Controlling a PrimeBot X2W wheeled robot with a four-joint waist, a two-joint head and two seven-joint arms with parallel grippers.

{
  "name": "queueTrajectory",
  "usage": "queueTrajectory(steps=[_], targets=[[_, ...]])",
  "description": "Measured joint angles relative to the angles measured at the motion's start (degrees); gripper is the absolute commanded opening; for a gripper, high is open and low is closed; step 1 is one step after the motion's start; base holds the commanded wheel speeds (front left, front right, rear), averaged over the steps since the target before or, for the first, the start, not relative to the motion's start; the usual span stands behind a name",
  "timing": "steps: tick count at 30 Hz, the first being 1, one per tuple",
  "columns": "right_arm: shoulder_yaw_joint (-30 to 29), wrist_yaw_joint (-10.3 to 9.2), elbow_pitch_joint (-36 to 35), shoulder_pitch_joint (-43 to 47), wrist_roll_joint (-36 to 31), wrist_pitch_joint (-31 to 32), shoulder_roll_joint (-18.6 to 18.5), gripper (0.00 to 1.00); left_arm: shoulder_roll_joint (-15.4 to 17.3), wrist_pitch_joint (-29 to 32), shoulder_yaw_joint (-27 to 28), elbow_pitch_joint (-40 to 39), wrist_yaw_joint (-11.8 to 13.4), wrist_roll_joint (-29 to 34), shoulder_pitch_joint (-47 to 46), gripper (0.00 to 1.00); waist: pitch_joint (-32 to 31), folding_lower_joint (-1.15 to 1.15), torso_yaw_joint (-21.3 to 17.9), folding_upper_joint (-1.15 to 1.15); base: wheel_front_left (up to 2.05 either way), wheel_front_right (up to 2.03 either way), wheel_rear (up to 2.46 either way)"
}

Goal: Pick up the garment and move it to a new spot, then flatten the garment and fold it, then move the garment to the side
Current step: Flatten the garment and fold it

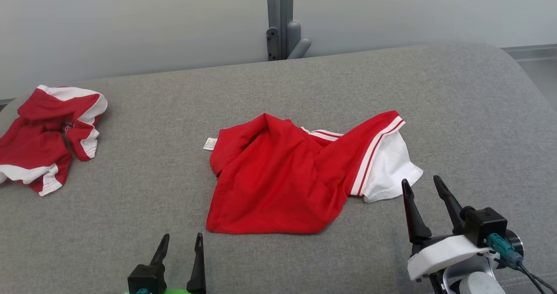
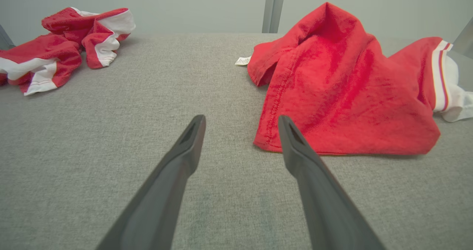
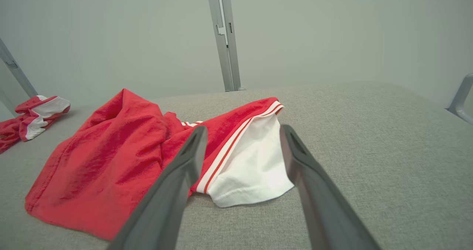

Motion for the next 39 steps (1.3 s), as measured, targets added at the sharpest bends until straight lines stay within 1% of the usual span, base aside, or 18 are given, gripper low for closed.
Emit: queueTrajectory(steps=[7, 12, 16, 25, 29, 30, 31, 32, 33, 34, 39], targets=[[0.1, 0.01, 1.8, -0.7, 0.3, 0.0, 0.0, 1.0, 0.0, 2.0, -2.0, 6.9, -1.7, -0.9, -4.8, 1.0, 0.9, 0.0, -0.6, 0.0, 0.0, 0.0, 0.0], [0.2, 0.0, 2.6, -1.7, 0.3, 0.0, 0.0, 1.0, 0.0, 3.6, -3.1, 11.1, -2.6, -3.1, -7.8, 1.0, 1.8, 0.0, -1.5, 0.0, 0.0, 0.0, 0.0], [0.4, 0.01, 2.7, -2.6, 0.3, 0.0, 0.0, 1.0, 0.0, 3.8, -3.1, 14.8, -2.6, -4.8, -10.2, 1.0, 2.8, 0.0, -2.6, 0.0, 0.0, 0.0, 0.0], [0.2, 0.01, 3.0, -3.6, 0.1, 0.0, 0.0, 1.0, 0.0, 2.2, -3.2, 22.3, -1.4, -8.3, -14.1, 1.0, 5.0, 0.0, -5.2, 0.0, 0.0, 0.0, 0.0], [-0.2, 0.0, 3.4, -3.7, 0.0, 0.0, 0.0, 1.0, 0.0, 1.6, -3.5, 24.9, -1.4, -9.5, -15.7, 0.99, 5.6, 0.0, -5.9, 0.0, 0.0, 0.0, 0.0], [-0.3, 0.0, 3.6, -3.8, -0.1, 0.0, 0.0, 1.0, 0.0, 1.4, -3.7, 25.4, -1.4, -9.9, -16.1, 0.87, 5.7, 0.0, -6.0, 0.0, 0.0, 0.0, 0.0], [-0.4, 0.0, 3.7, -3.9, -0.2, 0.0, 0.0, 1.0, 0.0, 1.4, -3.9, 26.0, -1.4, -10.2, -16.5, 0.68, 5.8, 0.0, -6.0, 0.0, 0.0, 0.0, 0.0], [-0.5, 0.01, 4.1, -4.0, -0.3, 0.0, 0.0, 1.0, 0.0, 1.3, -4.2, 26.6, -1.4, -10.5, -16.8, 0.44, 5.9, 0.0, -5.9, 0.0, 0.0, 0.0, 0.0], [-0.7, 0.01, 4.6, -4.2, -0.4, 0.0, 0.0, 1.0, 0.0, 1.2, -4.6, 27.2, -1.6, -10.7, -17.2, 0.23, 5.9, 0.0, -5.8, 0.0, 0.0, 0.0, 0.0], [-0.9, 0.01, 5.0, -4.3, -0.5, 0.0, 0.0, 1.0, 0.1, 1.2, -5.1, 27.8, -1.9, -11.0, -17.6, 0.0, 5.9, 0.0, -5.7, 0.0, 0.0, 0.0, 0.0], [-4.0, 0.01, 9.9, -7.0, -0.5, 0.0, 0.0, 1.0, 0.1, 0.9, -7.2, 28.6, -2.0, -12.3, -18.7, 0.0, 6.1, 0.0, -4.9, 0.0, 0.0, 0.0, 0.0]])
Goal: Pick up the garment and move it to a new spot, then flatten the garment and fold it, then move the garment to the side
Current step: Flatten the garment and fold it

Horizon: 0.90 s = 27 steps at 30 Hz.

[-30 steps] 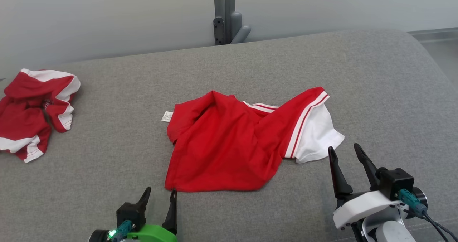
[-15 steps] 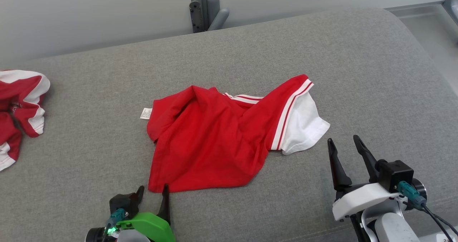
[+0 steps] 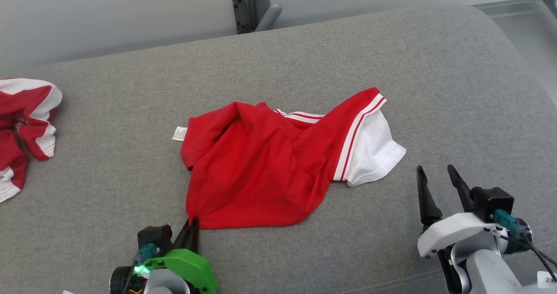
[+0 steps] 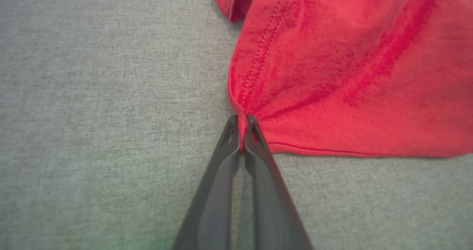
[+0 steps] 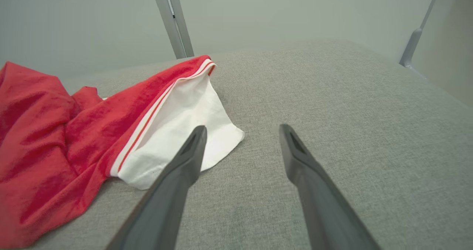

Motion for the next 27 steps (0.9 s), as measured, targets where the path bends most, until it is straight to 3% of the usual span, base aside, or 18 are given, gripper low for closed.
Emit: queueTrajectory(steps=[9, 25, 26, 27], targets=[[-5.1, 0.0, 15.7, -9.4, 0.6, 1.2, 0.0, 1.0, 0.2, -1.0, 0.7, -4.3, 1.0, -0.2, 1.5, 0.0, 0.6, 0.0, 3.9, 0.0, 0.0, 0.0, 0.0], [-12.4, 0.0, 38.1, -23.5, -6.2, 4.0, -0.1, 1.0, 0.2, -1.2, -0.2, -9.3, 1.4, 0.6, 3.4, 0.0, 1.9, 0.0, 8.9, 0.0, 0.0, 0.0, 0.0], [-12.7, 0.0, 39.1, -24.1, -6.5, 4.4, -0.2, 0.97, 0.2, -1.2, -0.2, -9.5, 1.5, 0.6, 3.4, 0.0, 1.9, 0.0, 9.0, 0.0, 0.0, 0.0, 0.0], [-12.9, 0.0, 40.0, -24.7, -6.8, 4.7, -0.4, 0.82, 0.2, -1.2, -0.2, -9.6, 1.5, 0.7, 3.5, 0.0, 1.8, 0.0, 9.0, 0.0, 0.0, 0.0, 0.0]])
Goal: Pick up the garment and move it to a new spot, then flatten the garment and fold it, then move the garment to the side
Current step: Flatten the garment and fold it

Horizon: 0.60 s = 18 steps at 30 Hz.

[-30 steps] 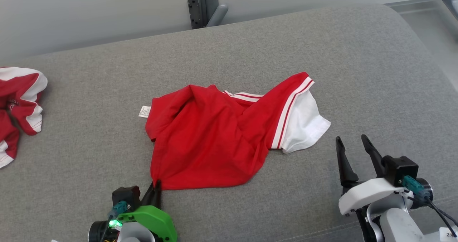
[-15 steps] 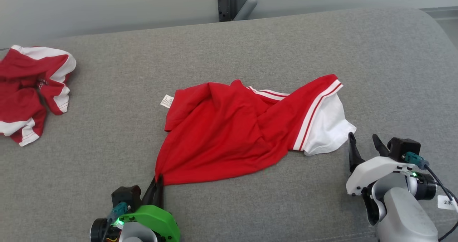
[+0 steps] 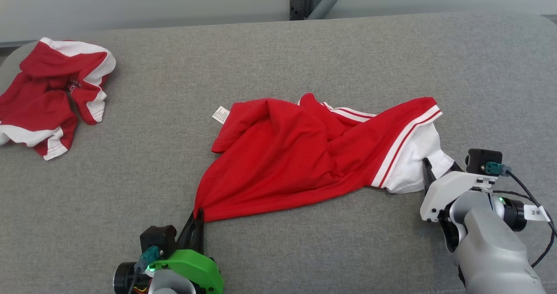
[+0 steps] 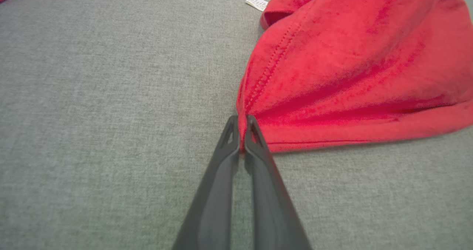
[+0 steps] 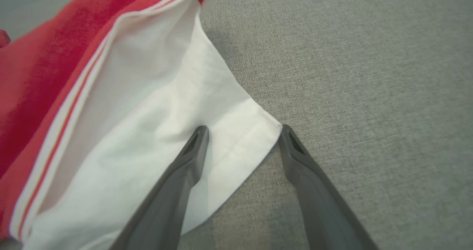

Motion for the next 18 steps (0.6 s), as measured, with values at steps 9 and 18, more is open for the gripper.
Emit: queueTrajectory(steps=[9, 18], targets=[[-1.6, 0.01, 5.6, -3.2, -0.7, 0.1, -1.3, 0.0, 0.1, 0.0, 0.0, -1.1, 0.1, 0.1, 0.5, 0.0, 0.0, 0.0, -0.1, 0.0, 0.0, 0.0, 0.0], [-0.2, 0.0, 5.1, -3.6, 4.8, -3.9, -0.7, 0.0, 0.0, 0.0, 2.5, -5.1, -1.2, -4.5, 2.2, 0.0, -1.1, 0.0, -1.0, 0.0, 0.0, 0.0, 0.0]])
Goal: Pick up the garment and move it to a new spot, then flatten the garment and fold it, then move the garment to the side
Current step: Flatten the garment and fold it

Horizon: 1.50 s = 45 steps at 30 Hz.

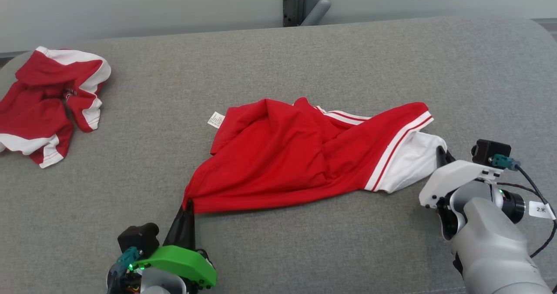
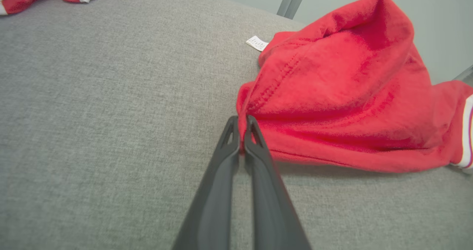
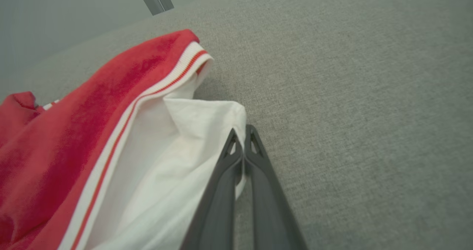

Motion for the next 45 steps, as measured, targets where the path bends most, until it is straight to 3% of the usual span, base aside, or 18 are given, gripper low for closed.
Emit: queueTrajectory(steps=[5, 11, 16, 23, 31, 38, 45], targets=[[7.3, 0.0, -8.2, 1.3, 8.4, -0.6, 0.8, 0.0, -0.1, 0.0, 1.7, -6.0, -0.9, -3.3, 0.1, 0.0, -1.2, 0.0, -1.3, 0.0, 0.0, 0.0, 0.0], [17.9, 0.0, -25.8, 6.8, 24.1, -0.7, 0.7, 0.0, -0.2, 0.0, 2.2, -15.1, -0.9, -5.3, 0.1, 0.0, -2.8, 0.0, -3.4, 0.0, 0.0, 0.0, 0.0], [21.9, -0.05, -41.4, 12.0, 31.3, 0.6, -3.9, 0.0, -0.2, 0.8, 2.4, -25.0, -1.1, -7.9, 0.4, 0.0, -4.3, 0.0, -5.0, 0.0, 0.0, 0.0, 0.0], [21.0, -0.05, -63.8, 18.1, 36.7, 2.5, -7.6, 0.0, 0.5, 3.4, 3.6, -42.3, -0.1, -9.6, 2.6, 0.0, -5.8, 0.0, -7.0, 0.0, 0.0, 0.0, 0.0], [13.8, -0.07, -84.9, 22.8, 38.9, 5.0, -6.4, 0.0, 2.5, 9.4, 5.7, -60.6, 2.0, -13.1, 3.0, 0.0, -6.2, 0.0, -8.3, 0.0, 0.0, 0.0, 0.0], [9.1, -0.07, -92.6, 22.8, 39.3, 10.5, -4.3, 0.0, 5.4, 17.9, 7.5, -68.1, 3.8, -17.6, -3.4, 0.0, -4.7, 0.0, -8.7, 0.0, 0.0, 0.0, 0.0], [10.8, -0.07, -88.7, 13.6, 36.3, 13.8, -3.4, 0.0, 7.4, 23.2, 6.8, -61.5, 3.7, -18.7, -14.5, 0.0, -0.8, 0.0, -8.7, 0.0, 0.0, 0.0, 0.0]])
